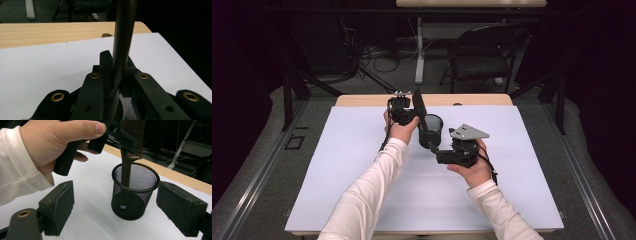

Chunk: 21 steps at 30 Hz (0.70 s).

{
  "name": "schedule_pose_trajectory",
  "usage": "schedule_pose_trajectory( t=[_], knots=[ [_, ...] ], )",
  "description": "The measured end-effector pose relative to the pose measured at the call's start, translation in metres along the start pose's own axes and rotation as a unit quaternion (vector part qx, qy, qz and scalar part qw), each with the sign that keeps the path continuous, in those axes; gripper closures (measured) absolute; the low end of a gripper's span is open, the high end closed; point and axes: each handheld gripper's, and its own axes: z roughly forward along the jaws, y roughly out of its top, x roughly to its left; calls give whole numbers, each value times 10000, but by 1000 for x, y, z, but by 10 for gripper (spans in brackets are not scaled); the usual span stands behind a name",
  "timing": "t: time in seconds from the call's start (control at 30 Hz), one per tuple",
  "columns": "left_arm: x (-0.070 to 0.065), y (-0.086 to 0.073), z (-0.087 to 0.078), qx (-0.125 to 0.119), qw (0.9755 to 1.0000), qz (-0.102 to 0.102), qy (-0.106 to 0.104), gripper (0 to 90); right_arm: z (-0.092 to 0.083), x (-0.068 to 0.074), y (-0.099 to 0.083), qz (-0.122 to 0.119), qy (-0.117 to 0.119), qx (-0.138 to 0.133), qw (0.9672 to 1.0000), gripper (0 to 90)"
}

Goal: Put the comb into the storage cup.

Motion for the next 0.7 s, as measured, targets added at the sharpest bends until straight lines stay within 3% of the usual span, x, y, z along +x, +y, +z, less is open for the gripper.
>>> schedule_pose_trajectory(
  t=[0.37, 0.7],
  knots=[
    [5, 0, 0, 30, 9999, -34, 163, 822, 0, 0, 0, -6, -1, 7, 10000, 149],
    [7, -1, 1, 3, 9998, -80, 158, 808, 1, 0, 0, -6, -1, 11, 10000, 149]
  ],
)
